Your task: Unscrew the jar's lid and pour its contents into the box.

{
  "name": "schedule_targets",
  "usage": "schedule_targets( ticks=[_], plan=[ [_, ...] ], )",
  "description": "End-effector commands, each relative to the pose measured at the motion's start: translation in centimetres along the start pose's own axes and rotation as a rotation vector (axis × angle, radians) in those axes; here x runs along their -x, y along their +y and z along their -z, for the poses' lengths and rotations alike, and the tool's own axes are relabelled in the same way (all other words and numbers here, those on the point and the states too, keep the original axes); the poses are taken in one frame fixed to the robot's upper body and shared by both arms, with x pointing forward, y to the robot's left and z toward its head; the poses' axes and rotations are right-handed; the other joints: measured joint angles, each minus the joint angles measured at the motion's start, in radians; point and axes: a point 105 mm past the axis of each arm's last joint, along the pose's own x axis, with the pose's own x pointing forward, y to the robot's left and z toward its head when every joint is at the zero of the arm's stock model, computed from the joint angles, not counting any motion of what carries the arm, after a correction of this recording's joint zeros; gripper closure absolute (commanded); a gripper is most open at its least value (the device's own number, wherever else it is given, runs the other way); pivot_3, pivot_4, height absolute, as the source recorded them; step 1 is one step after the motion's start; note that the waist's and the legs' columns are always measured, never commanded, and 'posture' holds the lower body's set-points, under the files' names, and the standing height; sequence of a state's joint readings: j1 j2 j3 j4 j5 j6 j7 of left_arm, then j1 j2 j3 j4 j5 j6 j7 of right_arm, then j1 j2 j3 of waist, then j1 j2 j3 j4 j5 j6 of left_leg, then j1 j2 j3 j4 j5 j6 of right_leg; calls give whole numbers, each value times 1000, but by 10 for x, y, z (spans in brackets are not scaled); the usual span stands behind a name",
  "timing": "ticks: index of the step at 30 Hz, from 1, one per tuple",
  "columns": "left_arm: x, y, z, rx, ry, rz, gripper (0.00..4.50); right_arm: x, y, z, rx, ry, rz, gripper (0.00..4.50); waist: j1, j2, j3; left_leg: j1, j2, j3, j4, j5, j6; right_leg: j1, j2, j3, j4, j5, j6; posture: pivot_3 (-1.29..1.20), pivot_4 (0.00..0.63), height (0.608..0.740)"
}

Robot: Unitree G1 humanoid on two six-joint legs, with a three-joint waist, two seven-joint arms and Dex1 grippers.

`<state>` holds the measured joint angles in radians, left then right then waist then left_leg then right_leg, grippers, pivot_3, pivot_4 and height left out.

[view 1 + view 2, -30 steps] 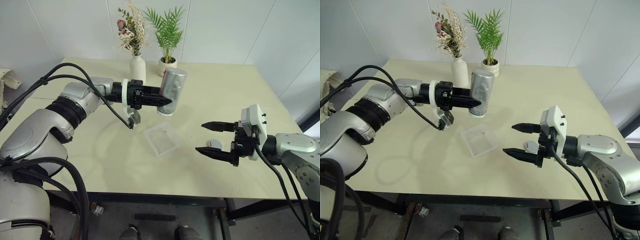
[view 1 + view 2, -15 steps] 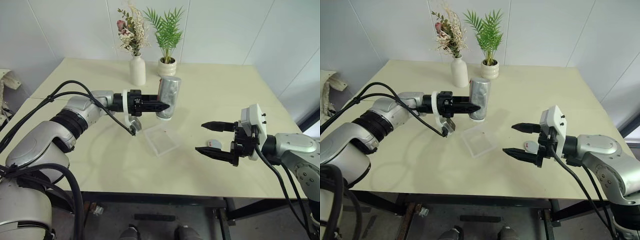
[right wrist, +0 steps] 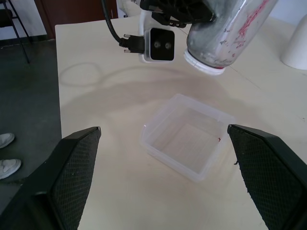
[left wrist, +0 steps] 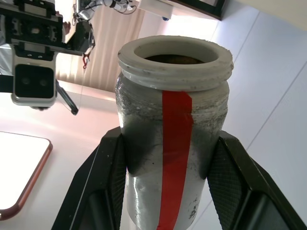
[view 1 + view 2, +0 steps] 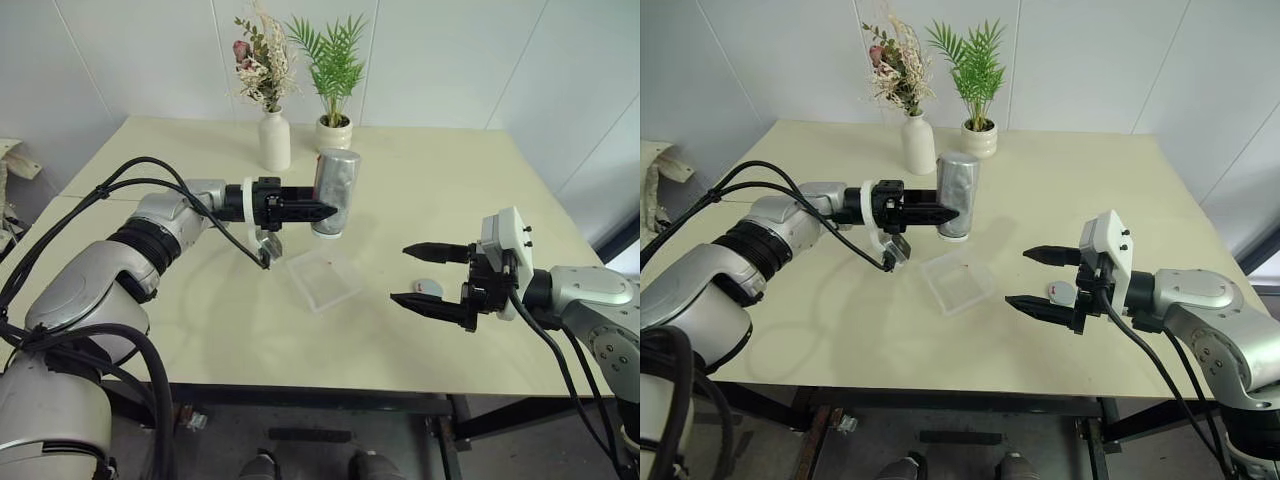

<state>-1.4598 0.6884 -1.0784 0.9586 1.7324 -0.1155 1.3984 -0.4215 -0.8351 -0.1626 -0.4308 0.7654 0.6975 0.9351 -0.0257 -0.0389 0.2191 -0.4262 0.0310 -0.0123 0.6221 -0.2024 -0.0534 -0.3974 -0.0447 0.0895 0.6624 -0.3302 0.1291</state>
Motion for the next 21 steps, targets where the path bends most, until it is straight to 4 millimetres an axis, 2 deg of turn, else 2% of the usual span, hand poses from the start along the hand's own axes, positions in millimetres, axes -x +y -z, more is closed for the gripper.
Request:
schedule_targets(
  ticks=[1, 5, 9, 12, 16, 18, 20, 21],
  plan=[
    [-2, 7, 20, -103, 16, -59, 2433, 2, 6, -10, 33, -7, -29, 36, -1, 0, 0, 0, 0, 0, 0, 0, 0, 0, 0, 0, 0, 0, 0, 0, 150, 740],
    [-4, 8, 30, -122, 59, -71, 2433, 1, 4, -11, 31, 1, -35, 36, -1, 0, 0, 0, 0, 0, 0, 0, 0, 0, 0, 0, 0, 0, 0, 0, 150, 740],
    [-7, 17, 20, -124, 10, -151, 2433, 1, 4, -12, 31, 1, -47, 36, -2, 0, 0, 0, 0, 0, 0, 0, 0, 0, 0, 0, 0, 0, 0, 0, 150, 740],
    [-3, 13, 17, -122, -3, -124, 2433, 0, 1, -13, 37, 0, -48, 36, -1, 0, 0, 0, 0, 0, 0, 0, 0, 0, 0, 0, 0, 0, 0, 0, 150, 740],
    [-1, 11, 27, -66, 49, -96, 2433, -3, 1, -13, 37, -10, -53, 36, -1, 0, 0, 0, 0, 0, 0, 0, 0, 0, 0, 0, 0, 0, 0, 0, 150, 740],
    [0, 6, 34, 59, 113, -63, 2433, -3, 1, -13, 39, -9, -53, 36, -1, 0, 0, 0, 0, 0, 0, 0, 0, 0, 0, 0, 0, 0, 0, 0, 150, 740],
    [11, -11, 46, 355, 289, 60, 2433, -3, 1, -13, 40, -14, -49, 36, -1, 0, 0, 0, 0, 0, 0, 0, 0, 0, 0, 0, 0, 0, 0, 0, 150, 740],
    [17, -14, 51, 416, 345, 80, 2433, -3, 0, -13, 42, -16, -47, 36, -2, 0, 0, 0, 0, 0, 0, 0, 0, 0, 0, 0, 0, 0, 0, 0, 150, 740]
  ],
)
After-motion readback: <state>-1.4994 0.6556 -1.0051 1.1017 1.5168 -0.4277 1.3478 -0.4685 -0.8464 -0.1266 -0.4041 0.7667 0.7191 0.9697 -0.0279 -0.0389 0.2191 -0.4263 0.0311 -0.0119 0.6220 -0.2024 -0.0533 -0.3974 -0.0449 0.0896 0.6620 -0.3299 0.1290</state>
